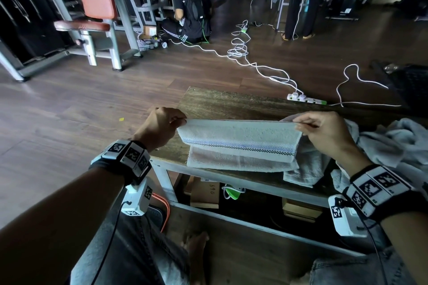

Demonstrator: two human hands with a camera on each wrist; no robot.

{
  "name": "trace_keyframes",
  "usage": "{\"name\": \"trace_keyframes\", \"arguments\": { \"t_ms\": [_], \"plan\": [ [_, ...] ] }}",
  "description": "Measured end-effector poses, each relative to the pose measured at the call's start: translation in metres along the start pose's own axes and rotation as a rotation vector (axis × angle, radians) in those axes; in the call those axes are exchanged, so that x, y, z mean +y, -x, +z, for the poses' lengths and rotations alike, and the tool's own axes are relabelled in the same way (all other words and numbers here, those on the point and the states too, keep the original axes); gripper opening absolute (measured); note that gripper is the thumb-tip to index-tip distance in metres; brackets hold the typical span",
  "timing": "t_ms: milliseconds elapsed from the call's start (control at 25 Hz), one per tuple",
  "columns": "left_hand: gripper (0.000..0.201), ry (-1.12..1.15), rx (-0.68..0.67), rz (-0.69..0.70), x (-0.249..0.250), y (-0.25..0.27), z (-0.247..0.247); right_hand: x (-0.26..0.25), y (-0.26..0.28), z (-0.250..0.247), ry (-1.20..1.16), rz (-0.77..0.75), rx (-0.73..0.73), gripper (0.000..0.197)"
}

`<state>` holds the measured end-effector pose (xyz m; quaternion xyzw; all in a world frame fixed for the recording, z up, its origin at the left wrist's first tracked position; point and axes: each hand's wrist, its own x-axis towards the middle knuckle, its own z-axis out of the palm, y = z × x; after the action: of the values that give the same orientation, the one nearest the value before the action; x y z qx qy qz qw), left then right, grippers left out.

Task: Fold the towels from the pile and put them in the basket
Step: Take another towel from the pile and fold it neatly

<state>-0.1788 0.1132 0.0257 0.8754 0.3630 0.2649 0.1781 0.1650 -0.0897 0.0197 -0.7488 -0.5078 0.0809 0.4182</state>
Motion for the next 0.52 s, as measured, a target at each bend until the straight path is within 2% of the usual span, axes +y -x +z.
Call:
{"name": "trace_keyframes", "arguments": {
  "t_ms": [120, 240, 360, 520],
  "plan": [
    [0.013, -0.037, 0.019, 0.053, 0.004, -0.011, -0.011, -0.009, -0.016, -0.006, 0.074, -0.027, 0.006, 0.009],
    [0.019, -0.102, 0.111, 0.038, 0.014, -0.038, -0.03, -0.033, -0.049, -0.013, 0.106, -0.049, 0.033, 0.009],
    [0.021, -0.138, 0.242, 0.004, 0.029, -0.068, -0.058, -0.067, -0.086, -0.02, 0.102, -0.078, 0.13, 0.009],
    [0.025, -0.181, 0.32, -0.043, 0.049, -0.092, -0.095, -0.098, -0.122, -0.034, 0.082, -0.159, 0.242, 0.01]
  ]
}}
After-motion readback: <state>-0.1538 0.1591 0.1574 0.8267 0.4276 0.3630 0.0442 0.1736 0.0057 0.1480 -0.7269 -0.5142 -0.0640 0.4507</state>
